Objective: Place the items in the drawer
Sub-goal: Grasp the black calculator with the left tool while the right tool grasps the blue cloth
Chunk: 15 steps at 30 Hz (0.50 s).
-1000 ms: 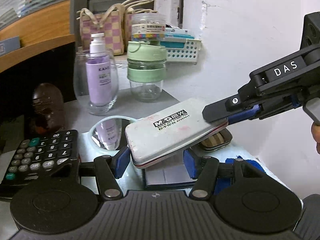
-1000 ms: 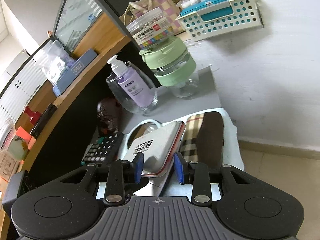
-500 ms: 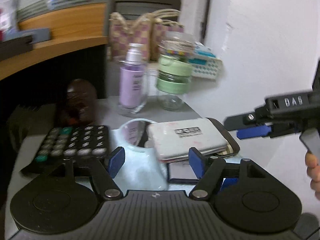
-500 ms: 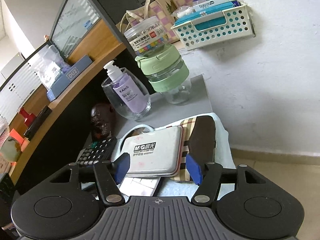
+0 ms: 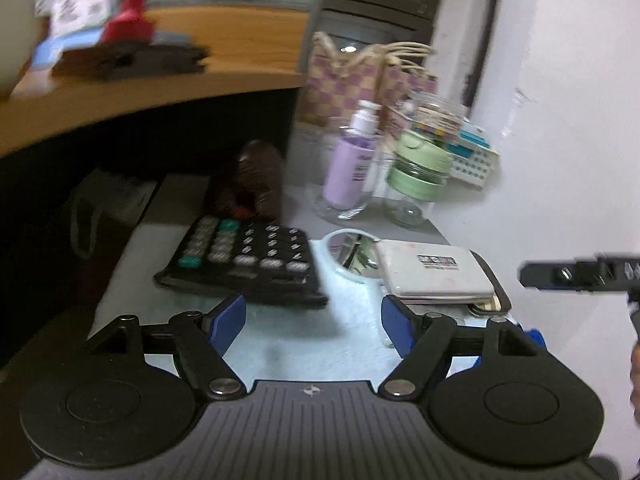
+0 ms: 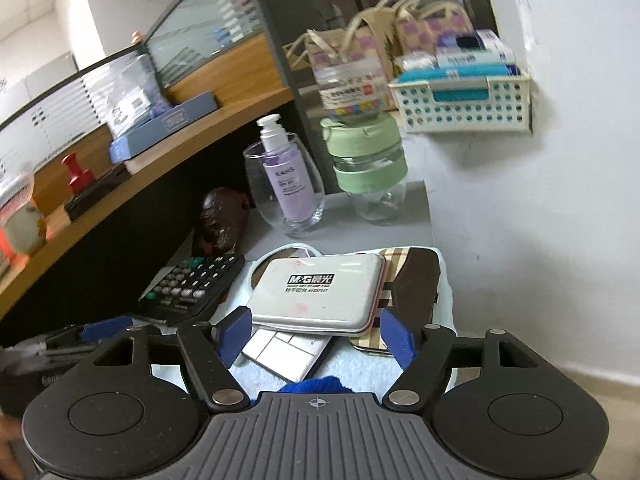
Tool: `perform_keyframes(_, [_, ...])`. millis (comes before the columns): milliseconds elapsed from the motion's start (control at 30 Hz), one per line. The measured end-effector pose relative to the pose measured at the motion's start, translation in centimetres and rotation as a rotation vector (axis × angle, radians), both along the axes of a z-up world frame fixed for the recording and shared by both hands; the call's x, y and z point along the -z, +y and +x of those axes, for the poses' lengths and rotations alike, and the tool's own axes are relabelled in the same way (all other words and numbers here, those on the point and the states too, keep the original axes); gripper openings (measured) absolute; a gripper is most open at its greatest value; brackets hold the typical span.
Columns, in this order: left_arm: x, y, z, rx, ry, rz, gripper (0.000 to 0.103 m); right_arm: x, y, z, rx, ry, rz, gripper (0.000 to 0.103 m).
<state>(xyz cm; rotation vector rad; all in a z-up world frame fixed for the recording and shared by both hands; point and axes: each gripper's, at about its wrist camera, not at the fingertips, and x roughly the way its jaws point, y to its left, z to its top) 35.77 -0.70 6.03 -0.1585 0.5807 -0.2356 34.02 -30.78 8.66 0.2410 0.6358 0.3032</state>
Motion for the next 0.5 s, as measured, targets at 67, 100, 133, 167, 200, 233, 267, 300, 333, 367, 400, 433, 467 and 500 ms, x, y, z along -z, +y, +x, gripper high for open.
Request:
perform_keyframes(67, [0.0, 0.9, 0.0, -0.044, 0.012, -0.04, 0.079, -0.2, 0.1, -0.5, -0.002, -0.007, -0.003, 0.077])
perform_keyframes(100, [0.0, 1.3, 0.1, -0.066, 0.017, -0.053, 0.078, -0.2, 0.1, -0.7, -0.004, -0.008, 0.004, 0.077])
perform_keyframes(133, [0.0, 1.6, 0.2, -0.088, 0.022, -0.067, 0.078, -0.2, 0.0, -1.0, -0.005, -0.009, 0.011, 0.077])
perform_keyframes(167, [0.0, 1.9, 0.4, -0.106, 0.029, -0.083, 0.078, -0.3, 0.0, -1.2, -0.004, -0.01, 0.016, 0.077])
perform_keyframes(200, [0.0, 2.2, 0.5, -0.124, 0.035, -0.099, 0.078, -0.4, -0.1, -1.4, -0.003, -0.011, 0.019, 0.077])
perform_keyframes(233, [0.0, 2.4, 0.8, -0.134, 0.039, -0.113, 0.078, -0.4, -0.2, -1.6, -0.002, -0.013, 0.021, 0.078])
perform_keyframes(267, [0.1, 2.6, 1.1, -0.145, 0.042, -0.122, 0.078, -0.4, -0.2, -1.8, 0.0, -0.014, 0.022, 0.078])
perform_keyframes(300, [0.2, 2.8, 1.5, -0.155, 0.051, -0.127, 0.078, -0.4, -0.3, -2.0, 0.001, -0.014, 0.025, 0.078])
perform_keyframes(333, [0.4, 2.9, 1.9, -0.165, 0.06, -0.134, 0.077, -0.3, -0.4, -2.1, 0.002, -0.011, 0.03, 0.078])
perform_keyframes(367, [0.5, 3.1, 2.3, -0.178, 0.068, -0.148, 0.075, -0.2, -0.4, -2.2, 0.001, -0.007, 0.035, 0.078])
perform_keyframes(400, [0.7, 3.3, 2.6, -0.191, 0.079, -0.161, 0.073, 0.0, -0.5, -2.3, 0.0, -0.002, 0.04, 0.078])
perform_keyframes(433, [0.9, 3.4, 2.9, -0.205, 0.09, -0.174, 0.071, 0.1, -0.5, -2.5, -0.001, 0.002, 0.043, 0.078])
perform_keyframes(467, [1.2, 3.6, 3.3, -0.218, 0.101, -0.188, 0.068, 0.2, -0.5, -2.6, -0.001, 0.004, 0.04, 0.078])
perform_keyframes(500, [1.4, 3.8, 3.5, -0.226, 0.113, -0.211, 0.066, 0.4, -0.4, -2.8, -0.002, 0.006, 0.036, 0.078])
